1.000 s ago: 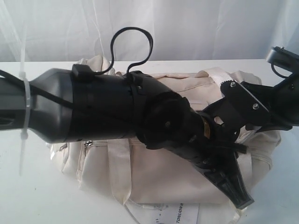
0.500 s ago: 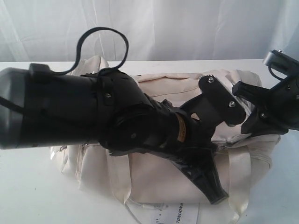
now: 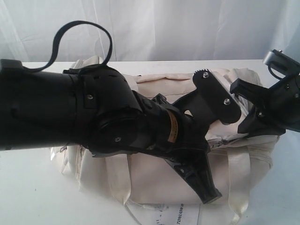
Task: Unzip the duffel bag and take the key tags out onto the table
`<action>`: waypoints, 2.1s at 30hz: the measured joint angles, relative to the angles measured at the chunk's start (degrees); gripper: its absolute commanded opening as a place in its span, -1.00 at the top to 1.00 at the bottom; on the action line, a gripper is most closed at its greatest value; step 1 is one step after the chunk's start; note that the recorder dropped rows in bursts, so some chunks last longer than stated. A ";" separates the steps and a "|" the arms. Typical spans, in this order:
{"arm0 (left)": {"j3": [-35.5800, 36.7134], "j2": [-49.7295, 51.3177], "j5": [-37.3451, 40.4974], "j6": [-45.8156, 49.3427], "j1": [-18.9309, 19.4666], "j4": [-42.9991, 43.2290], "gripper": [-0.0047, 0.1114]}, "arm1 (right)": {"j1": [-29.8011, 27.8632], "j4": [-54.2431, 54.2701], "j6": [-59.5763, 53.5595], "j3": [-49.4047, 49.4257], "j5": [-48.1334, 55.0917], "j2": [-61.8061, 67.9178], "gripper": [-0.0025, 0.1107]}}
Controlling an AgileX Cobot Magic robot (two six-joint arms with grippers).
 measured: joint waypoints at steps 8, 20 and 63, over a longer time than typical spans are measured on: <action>0.00 -0.05 0.44 -0.66 0.00 0.82 0.92 | 0.56 -2.04 5.36 0.00 0.14 -0.07 0.96; 4.66 -1.29 -3.19 -1.55 -0.07 1.01 0.92 | 0.89 -2.13 5.73 -0.18 1.57 -0.07 0.96; 3.70 -0.82 -12.10 -4.43 -0.07 -4.36 0.92 | -1.46 -0.79 -11.59 -0.54 5.12 -17.86 0.03</action>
